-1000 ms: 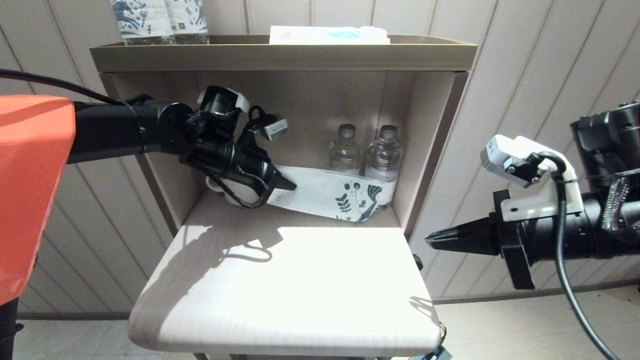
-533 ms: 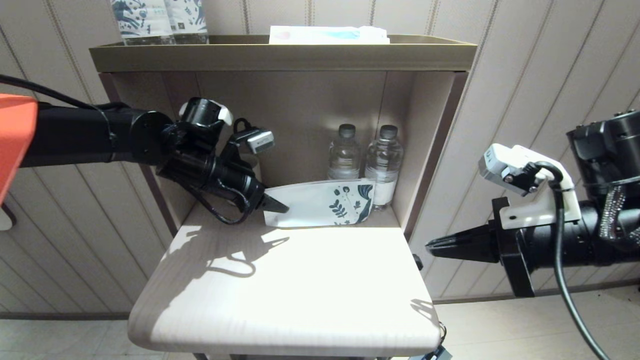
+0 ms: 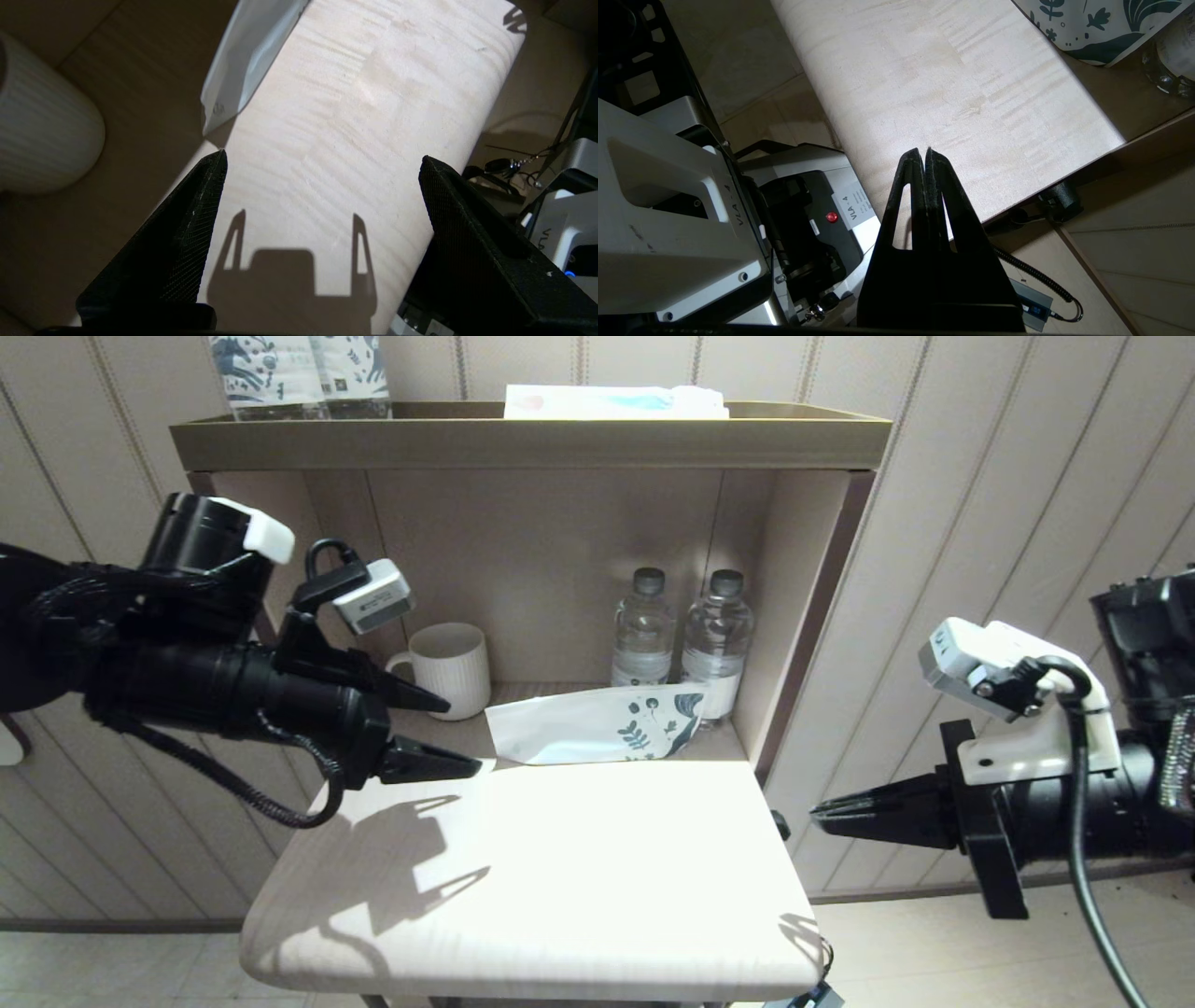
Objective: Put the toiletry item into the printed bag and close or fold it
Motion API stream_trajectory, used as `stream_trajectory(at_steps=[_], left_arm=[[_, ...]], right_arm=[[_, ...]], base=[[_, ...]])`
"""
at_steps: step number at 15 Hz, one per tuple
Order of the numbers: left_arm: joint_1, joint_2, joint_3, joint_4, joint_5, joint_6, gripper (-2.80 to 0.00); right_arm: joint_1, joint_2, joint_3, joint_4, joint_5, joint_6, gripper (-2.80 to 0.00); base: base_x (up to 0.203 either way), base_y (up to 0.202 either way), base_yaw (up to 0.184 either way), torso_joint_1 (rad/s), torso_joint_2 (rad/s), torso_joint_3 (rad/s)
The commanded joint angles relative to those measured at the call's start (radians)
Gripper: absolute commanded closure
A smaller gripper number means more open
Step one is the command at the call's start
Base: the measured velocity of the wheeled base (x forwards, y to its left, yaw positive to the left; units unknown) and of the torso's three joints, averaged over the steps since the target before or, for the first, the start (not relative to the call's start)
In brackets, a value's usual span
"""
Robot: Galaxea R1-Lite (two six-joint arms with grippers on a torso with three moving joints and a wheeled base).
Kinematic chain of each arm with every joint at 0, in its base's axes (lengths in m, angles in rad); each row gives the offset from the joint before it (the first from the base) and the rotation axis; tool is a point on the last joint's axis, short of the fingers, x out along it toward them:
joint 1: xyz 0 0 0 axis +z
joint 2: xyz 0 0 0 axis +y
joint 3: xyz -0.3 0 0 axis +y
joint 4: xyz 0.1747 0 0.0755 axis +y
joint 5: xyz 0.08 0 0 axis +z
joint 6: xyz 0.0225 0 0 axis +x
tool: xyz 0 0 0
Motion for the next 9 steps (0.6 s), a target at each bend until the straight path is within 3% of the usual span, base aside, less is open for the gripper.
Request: stream_trajectory(at_steps=[1,2,3,6,9], left_arm=[[0.031,-0.145,0.091,0.000,0.004,0.000,-2.80],[0.049,-0.187,0.129,-0.001,0.007,-0.001,-0.53],[0.067,-0.238,0.183,-0.001,0.008,-0.002,0.00],[0.083,-0.443,0.325,-0.001,0.023,-0.040,0.00],[0.087,-0.717,0.419,0.004,0.155,-0.199,0.00]], right_arm=[[-0.004,-0.044,0.012,0.004,0.003,0.004,0.00],[-0.005,-0.072,0.024,0.005,0.002,0.014,0.00],[-0.006,-0.111,0.042,0.005,-0.001,0.024,0.00],[-0.009,-0.273,0.101,0.009,-0.022,0.074,0.00],[-0.008,-0.486,0.125,0.110,-0.167,0.164,0.00]], base=[[0.000,0.000,0.000,0.000,0.00,0.000],[0.000,0.000,0.000,0.000,0.00,0.000],[0.000,0.000,0.000,0.000,0.00,0.000],[0.000,0.000,0.000,0.000,0.00,0.000],[0.000,0.000,0.000,0.000,0.00,0.000]])
